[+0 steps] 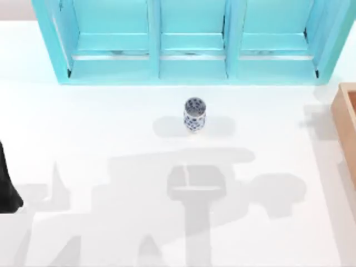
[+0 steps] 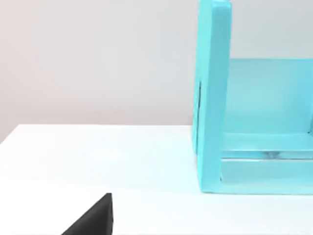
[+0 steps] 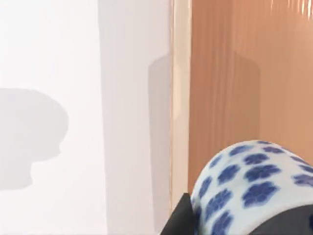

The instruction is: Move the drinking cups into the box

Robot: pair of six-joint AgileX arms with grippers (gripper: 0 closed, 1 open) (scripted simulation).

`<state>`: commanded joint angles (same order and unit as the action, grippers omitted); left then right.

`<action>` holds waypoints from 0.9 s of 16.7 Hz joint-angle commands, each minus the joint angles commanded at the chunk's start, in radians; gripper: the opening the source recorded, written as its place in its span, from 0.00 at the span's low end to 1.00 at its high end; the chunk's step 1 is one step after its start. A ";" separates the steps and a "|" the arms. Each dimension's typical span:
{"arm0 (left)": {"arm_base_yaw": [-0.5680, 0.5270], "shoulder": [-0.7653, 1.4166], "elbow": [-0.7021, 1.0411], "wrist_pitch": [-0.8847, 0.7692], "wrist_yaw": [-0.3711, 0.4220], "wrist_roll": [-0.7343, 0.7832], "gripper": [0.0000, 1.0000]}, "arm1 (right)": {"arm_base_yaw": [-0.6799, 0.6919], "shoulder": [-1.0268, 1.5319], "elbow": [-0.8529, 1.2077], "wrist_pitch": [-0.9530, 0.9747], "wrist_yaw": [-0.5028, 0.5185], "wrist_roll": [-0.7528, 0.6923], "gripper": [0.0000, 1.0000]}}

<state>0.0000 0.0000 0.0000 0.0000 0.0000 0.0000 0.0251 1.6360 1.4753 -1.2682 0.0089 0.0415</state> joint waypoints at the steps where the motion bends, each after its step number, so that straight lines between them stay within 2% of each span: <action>1: 0.000 0.000 0.000 0.000 0.000 0.000 1.00 | -0.075 -0.054 -0.050 -0.002 -0.014 -0.075 0.00; 5: 0.000 0.000 0.000 0.000 0.000 0.000 1.00 | -0.344 -0.252 -0.235 -0.001 -0.063 -0.345 0.00; 8: 0.000 0.000 0.000 0.000 0.000 0.000 1.00 | -0.480 -0.361 -0.335 0.001 -0.087 -0.482 0.00; 10: 0.000 0.000 0.000 0.000 0.000 0.000 1.00 | -0.522 -0.395 -0.368 0.003 -0.095 -0.524 0.00; 15: 0.000 0.000 0.000 0.000 0.000 0.000 1.00 | -0.524 -0.395 -0.369 0.004 -0.095 -0.527 0.00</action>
<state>0.0000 0.0000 0.0000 0.0000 0.0000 0.0000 -0.4985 1.2407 1.1058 -1.2646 -0.0857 -0.4851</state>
